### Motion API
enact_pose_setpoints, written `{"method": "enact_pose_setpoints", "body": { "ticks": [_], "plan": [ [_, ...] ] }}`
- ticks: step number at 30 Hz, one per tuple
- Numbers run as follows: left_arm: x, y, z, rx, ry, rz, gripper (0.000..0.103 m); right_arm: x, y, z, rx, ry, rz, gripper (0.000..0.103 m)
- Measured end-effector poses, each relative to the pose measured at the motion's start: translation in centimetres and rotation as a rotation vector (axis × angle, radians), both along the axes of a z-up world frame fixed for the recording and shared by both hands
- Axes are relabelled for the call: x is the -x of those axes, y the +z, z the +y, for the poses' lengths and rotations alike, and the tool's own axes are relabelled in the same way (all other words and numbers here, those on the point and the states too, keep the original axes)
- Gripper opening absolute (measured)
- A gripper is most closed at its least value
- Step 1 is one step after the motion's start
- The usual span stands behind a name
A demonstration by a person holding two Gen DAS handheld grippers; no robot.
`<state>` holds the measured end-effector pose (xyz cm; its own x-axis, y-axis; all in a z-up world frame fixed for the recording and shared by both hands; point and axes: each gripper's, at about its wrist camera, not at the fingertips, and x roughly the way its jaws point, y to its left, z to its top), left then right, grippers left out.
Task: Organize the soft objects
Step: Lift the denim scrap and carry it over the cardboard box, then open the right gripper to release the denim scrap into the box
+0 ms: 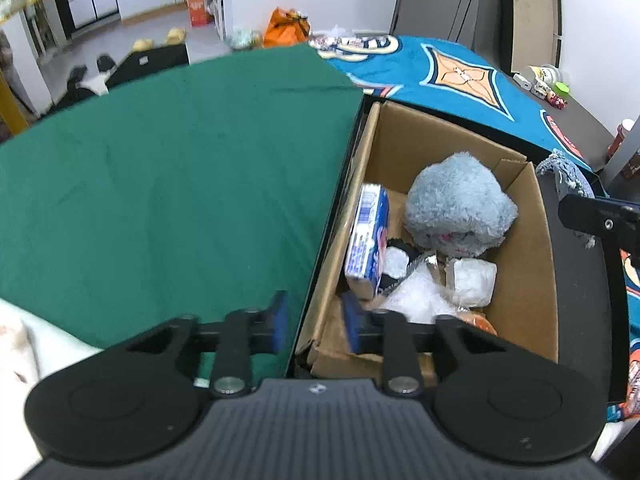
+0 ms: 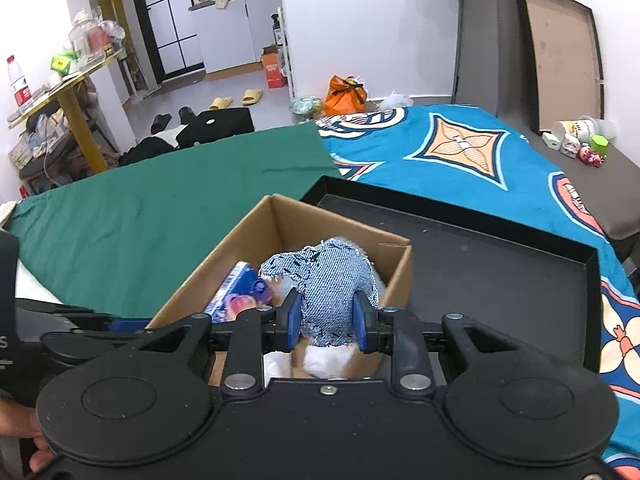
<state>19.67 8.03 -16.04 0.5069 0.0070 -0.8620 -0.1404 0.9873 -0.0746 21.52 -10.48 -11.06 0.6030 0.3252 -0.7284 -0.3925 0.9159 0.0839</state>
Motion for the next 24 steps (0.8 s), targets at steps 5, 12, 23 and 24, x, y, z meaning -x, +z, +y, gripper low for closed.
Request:
{"method": "enact_pose_setpoints", "body": {
  "ticks": [5,12,23,24],
  "plan": [
    [0.2,-0.4,0.9,0.054,-0.007,-0.01,0.012,0.5,-0.2,2.0,0.01,0.015,0.017,0.026],
    [0.5,-0.7,1.9,0.112,-0.031,-0.034,0.012,1.3,-0.6,4.5,0.005,0.024,0.051,0.027],
    [0.7,-0.1,2.6,0.134,-0.077,-0.051,0.017,2.3,-0.2,4.5,-0.052,-0.023,0.112,0.045],
    [0.7,0.0,2.4,0.127,-0.079,-0.051,0.019,2.5,0.1,4.1,-0.046,-0.03,0.104,0.045]
  ]
}}
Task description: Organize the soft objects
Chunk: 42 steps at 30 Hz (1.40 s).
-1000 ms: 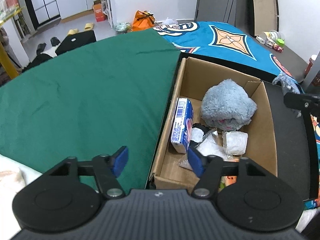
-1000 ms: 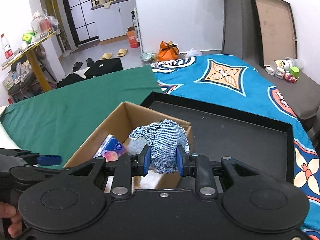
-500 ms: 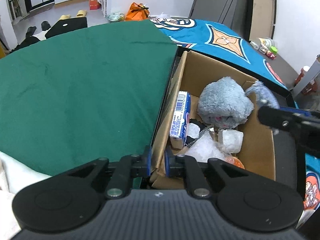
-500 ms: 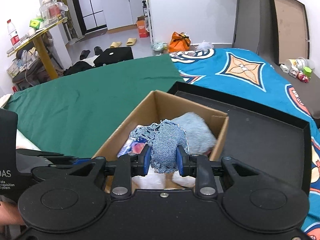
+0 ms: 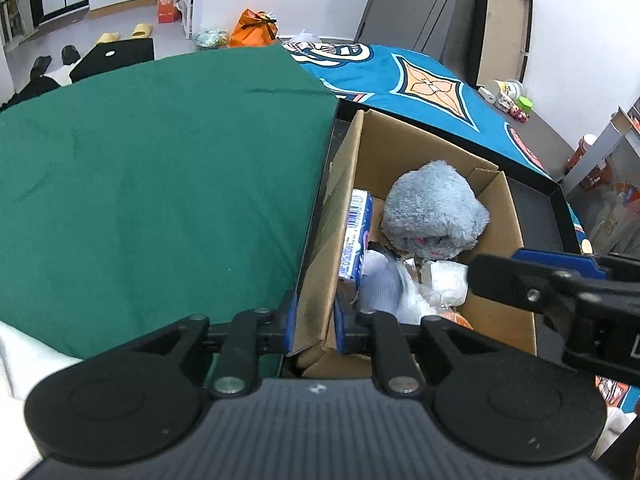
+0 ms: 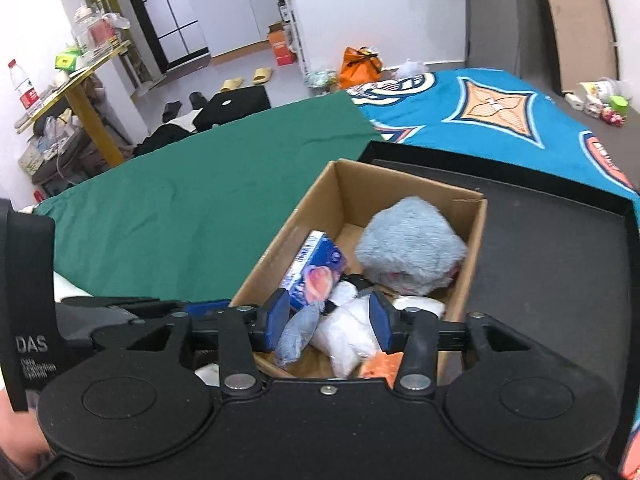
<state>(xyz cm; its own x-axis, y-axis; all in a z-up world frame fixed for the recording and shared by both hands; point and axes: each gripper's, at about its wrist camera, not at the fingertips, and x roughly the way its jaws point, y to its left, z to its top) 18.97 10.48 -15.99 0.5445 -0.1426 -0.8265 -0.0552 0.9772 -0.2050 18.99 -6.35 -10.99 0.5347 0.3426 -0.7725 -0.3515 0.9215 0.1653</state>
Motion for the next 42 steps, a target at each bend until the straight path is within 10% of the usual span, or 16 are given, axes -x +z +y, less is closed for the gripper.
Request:
{"method": "enact_pose_setpoints", "body": {
  "ticks": [16,33,42],
  "plan": [
    [2.1,6.8,-3.5,-0.074,-0.022,-0.082,0.079,3.6,3.3,-8.0,-0.02,-0.155,-0.071,0.067],
    [6.3,12.5,-8.9,-0.15,-0.074,-0.105,0.091,8.2,6.8,-13.8,-0.061,-0.287,-0.138,0.102],
    [9.2,15.4,-9.5,-0.177,-0.069,-0.136,0.102,10.6,9.0,-14.9,-0.063,-0.341,-0.177,0.103]
  ]
}}
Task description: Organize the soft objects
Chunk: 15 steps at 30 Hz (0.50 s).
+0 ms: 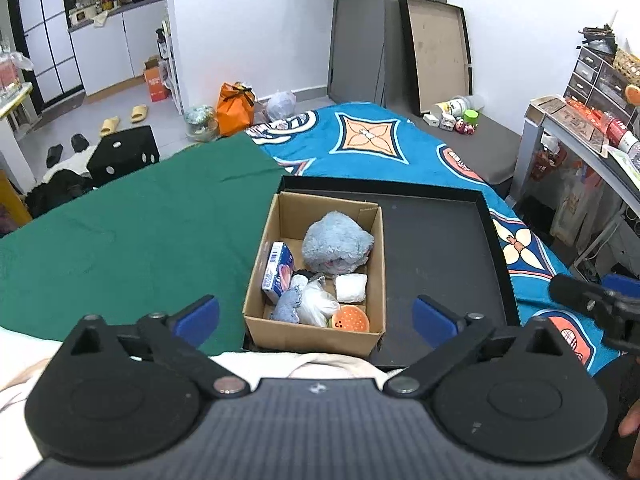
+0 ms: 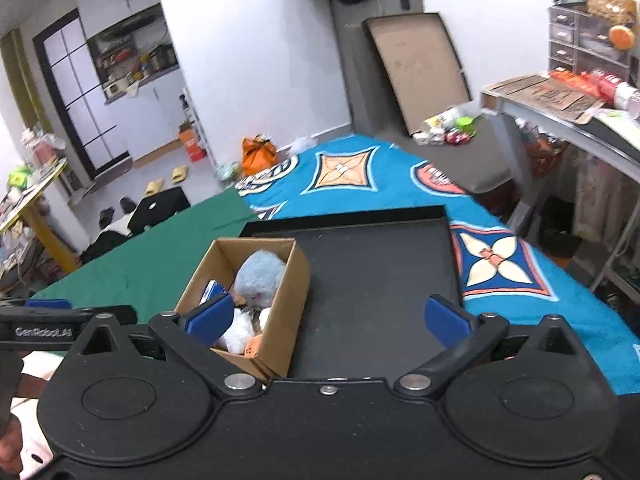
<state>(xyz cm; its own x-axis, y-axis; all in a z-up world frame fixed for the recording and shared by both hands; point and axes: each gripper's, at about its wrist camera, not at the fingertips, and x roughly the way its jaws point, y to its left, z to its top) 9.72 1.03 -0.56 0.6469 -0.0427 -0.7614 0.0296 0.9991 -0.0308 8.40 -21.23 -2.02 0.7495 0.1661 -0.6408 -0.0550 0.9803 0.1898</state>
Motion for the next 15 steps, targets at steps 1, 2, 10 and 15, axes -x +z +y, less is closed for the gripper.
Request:
{"method": "enact_pose_setpoints", "body": {
  "ticks": [1,2,10,15],
  "plan": [
    [0.3,0.3,-0.1,-0.006,0.0,-0.006,0.102,0.2,0.1,-0.2,-0.004,-0.003,0.001,0.103],
    [0.7,0.7,-0.1,-0.012,-0.001,-0.013,0.102,0.5,0.3,-0.3,-0.007,-0.01,0.0,0.103],
    [3.2,2.5,0.2,-0.007,-0.01,-0.041,0.102,2.7,1.6,-0.7,0.006,-0.046,-0.018,0.103],
    [4.9,3.4,0.5,0.0,-0.015,-0.056,0.102,4.3,2.5,-0.2,0.016,-0.041,-0.039,0.103]
  ]
}}
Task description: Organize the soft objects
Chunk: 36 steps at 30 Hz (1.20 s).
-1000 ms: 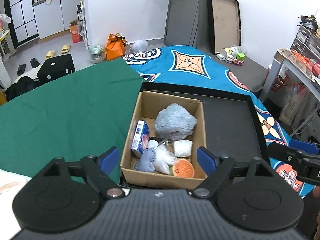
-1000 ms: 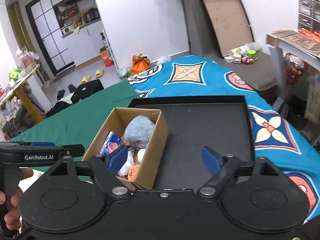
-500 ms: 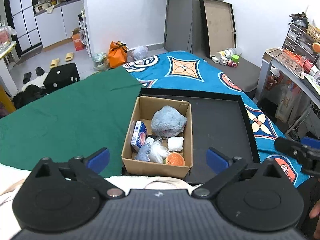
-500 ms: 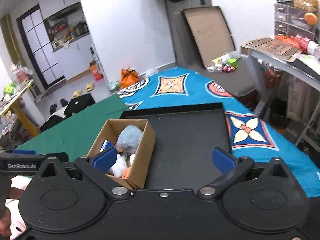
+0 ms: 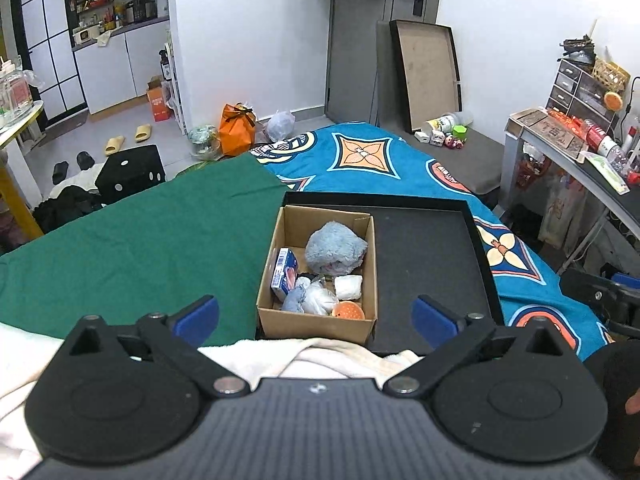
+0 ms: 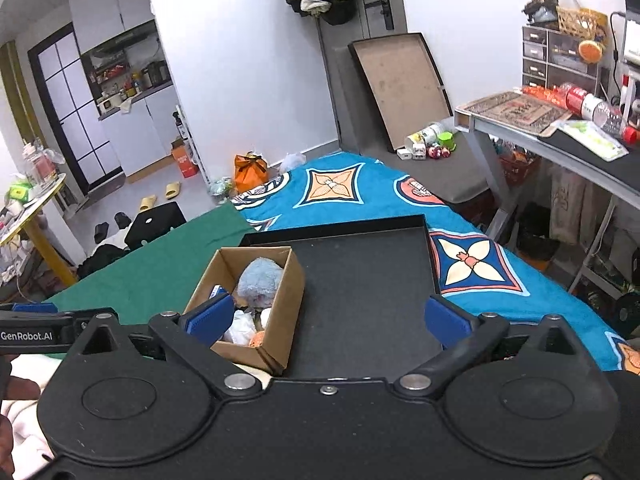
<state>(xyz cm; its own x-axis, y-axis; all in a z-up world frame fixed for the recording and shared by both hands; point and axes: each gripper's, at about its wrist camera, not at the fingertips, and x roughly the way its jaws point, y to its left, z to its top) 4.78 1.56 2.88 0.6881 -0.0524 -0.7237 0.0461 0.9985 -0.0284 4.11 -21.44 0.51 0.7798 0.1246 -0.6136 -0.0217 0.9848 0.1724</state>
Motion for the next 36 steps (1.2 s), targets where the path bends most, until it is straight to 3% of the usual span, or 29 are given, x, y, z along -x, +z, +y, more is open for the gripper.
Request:
{"method": "enact_pose_setpoints", "body": {
  "ticks": [36],
  "plan": [
    [9.0,4.3,1.2,-0.008,-0.001,-0.143,0.102,7.7,3.9,1.2,0.036,0.0,-0.117,0.103]
  ]
}}
